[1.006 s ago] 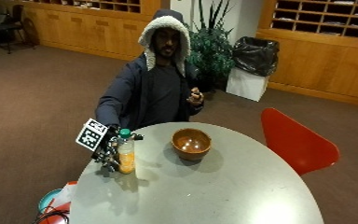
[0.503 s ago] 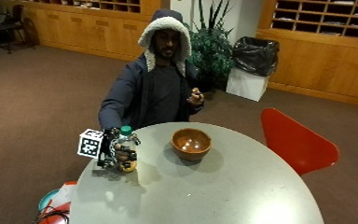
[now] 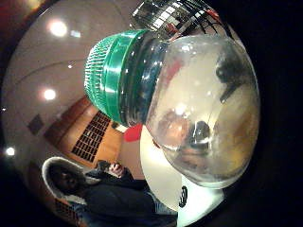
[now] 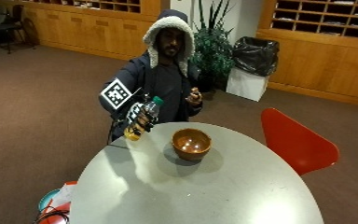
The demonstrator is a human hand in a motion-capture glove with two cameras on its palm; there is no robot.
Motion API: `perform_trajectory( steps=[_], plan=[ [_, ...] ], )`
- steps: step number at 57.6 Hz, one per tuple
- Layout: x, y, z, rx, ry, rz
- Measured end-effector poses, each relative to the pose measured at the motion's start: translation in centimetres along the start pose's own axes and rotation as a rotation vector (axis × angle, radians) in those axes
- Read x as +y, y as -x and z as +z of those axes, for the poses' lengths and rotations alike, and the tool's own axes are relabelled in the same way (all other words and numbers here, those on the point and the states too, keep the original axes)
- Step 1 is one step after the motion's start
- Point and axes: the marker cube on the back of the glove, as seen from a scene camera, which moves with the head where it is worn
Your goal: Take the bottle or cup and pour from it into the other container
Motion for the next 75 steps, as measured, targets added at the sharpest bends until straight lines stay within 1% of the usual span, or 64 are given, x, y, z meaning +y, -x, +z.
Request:
perform_trajectory(
  steps=[3,5,8,10,16,30,42,48,56,62,75],
  plan=[
    [-0.3,1.3,0.6,0.105,-0.037,-0.037],
    [0.0,2.3,0.9,0.177,-0.002,-0.067],
    [-0.1,3.4,1.4,0.273,0.050,-0.187],
    [-0.3,4.1,1.9,0.326,0.069,-0.228],
    [-0.5,5.9,3.0,0.477,0.136,-0.285],
    [-1.0,9.8,5.4,0.924,0.190,-0.483],
    [-0.1,12.2,8.8,1.149,0.250,-0.630],
    [0.5,12.6,10.6,1.299,0.257,-0.699],
    [0.7,12.8,12.7,1.368,0.281,-0.750],
    [2.1,13.2,13.9,1.395,0.310,-0.760],
    [1.9,13.2,14.1,1.405,0.301,-0.764]
  ],
)
